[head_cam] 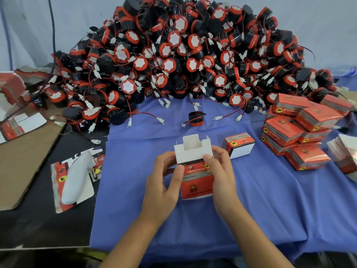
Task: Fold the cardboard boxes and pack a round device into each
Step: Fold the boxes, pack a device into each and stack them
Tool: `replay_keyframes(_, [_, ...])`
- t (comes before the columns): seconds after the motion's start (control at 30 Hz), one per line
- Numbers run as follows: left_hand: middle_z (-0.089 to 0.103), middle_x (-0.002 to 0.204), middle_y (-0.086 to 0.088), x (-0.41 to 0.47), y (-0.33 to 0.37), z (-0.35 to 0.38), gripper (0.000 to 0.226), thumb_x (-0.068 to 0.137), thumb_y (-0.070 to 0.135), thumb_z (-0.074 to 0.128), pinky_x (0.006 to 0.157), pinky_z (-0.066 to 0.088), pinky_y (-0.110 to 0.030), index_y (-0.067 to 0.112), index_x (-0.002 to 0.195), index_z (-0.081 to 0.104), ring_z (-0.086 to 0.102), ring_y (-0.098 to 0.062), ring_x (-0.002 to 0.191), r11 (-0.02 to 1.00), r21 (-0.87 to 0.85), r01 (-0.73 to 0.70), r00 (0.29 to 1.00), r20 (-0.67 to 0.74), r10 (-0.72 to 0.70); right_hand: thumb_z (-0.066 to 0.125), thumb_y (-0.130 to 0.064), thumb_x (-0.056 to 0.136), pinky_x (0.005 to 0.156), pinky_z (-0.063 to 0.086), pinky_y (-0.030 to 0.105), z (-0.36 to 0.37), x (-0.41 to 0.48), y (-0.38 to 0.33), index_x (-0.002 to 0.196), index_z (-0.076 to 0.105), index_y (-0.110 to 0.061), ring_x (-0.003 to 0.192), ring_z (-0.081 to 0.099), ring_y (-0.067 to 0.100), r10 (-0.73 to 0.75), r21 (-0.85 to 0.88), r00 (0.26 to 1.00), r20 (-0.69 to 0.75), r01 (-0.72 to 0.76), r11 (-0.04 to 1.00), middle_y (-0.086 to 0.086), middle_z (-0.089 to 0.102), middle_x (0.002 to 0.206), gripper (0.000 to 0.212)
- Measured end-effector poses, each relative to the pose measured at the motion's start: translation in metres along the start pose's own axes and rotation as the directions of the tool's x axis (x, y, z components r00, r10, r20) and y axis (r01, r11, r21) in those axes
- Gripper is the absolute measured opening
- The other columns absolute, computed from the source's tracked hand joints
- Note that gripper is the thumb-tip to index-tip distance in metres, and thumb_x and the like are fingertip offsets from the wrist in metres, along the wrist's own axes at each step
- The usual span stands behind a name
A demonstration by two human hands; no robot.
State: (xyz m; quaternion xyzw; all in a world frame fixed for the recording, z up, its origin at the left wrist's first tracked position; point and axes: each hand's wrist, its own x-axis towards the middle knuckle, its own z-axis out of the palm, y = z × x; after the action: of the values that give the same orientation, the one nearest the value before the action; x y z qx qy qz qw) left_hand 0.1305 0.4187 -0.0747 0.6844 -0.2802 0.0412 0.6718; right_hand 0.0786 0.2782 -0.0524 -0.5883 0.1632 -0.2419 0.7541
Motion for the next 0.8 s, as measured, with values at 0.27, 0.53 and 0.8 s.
replay_keyframes(0.27, [0.057, 0.143, 0.01, -0.003, 0.005, 0.0, 0.048, 0.101, 0.042, 0.061, 0.099, 0.052, -0.025, 0.041, 0.145, 0.042, 0.061, -0.018, 0.128, 0.993, 0.018, -0.113, 0.991, -0.066, 0.114, 0.062, -0.043, 0.079, 0.075, 0.054, 0.019, -0.003, -0.005, -0.011, 0.114, 0.064, -0.038, 0.093, 0.07, 0.009, -0.064, -0.009, 0.994, 0.083, 0.065, 0.998, -0.005, 0.073, 0.107, 0.036])
replay_keyframes(0.53, [0.067, 0.132, -0.005, 0.002, 0.023, 0.016, 0.063, 0.085, 0.027, 0.064, 0.094, 0.056, -0.039, 0.04, 0.144, 0.048, 0.065, -0.025, 0.121, 0.93, -0.349, 0.111, 0.978, -0.13, -0.165, 0.064, -0.031, 0.087, 0.086, 0.054, 0.023, 0.002, -0.011, -0.014, 0.129, 0.057, -0.029, 0.11, 0.069, 0.014, -0.109, -0.005, 0.991, 0.081, 0.11, 0.994, -0.005, 0.072, 0.117, 0.043])
replay_keyframes(0.8, [0.071, 0.126, -0.01, 0.009, 0.043, 0.042, 0.051, 0.078, 0.032, 0.067, 0.098, 0.054, -0.057, 0.026, 0.129, 0.067, 0.065, -0.038, 0.118, 0.821, -0.516, 0.245, 0.922, -0.138, -0.361, 0.051, -0.014, 0.08, 0.073, 0.054, 0.019, 0.007, -0.003, -0.02, 0.121, 0.061, -0.026, 0.092, 0.069, 0.009, -0.141, 0.033, 0.989, -0.046, 0.142, 0.989, -0.009, 0.074, 0.103, 0.044])
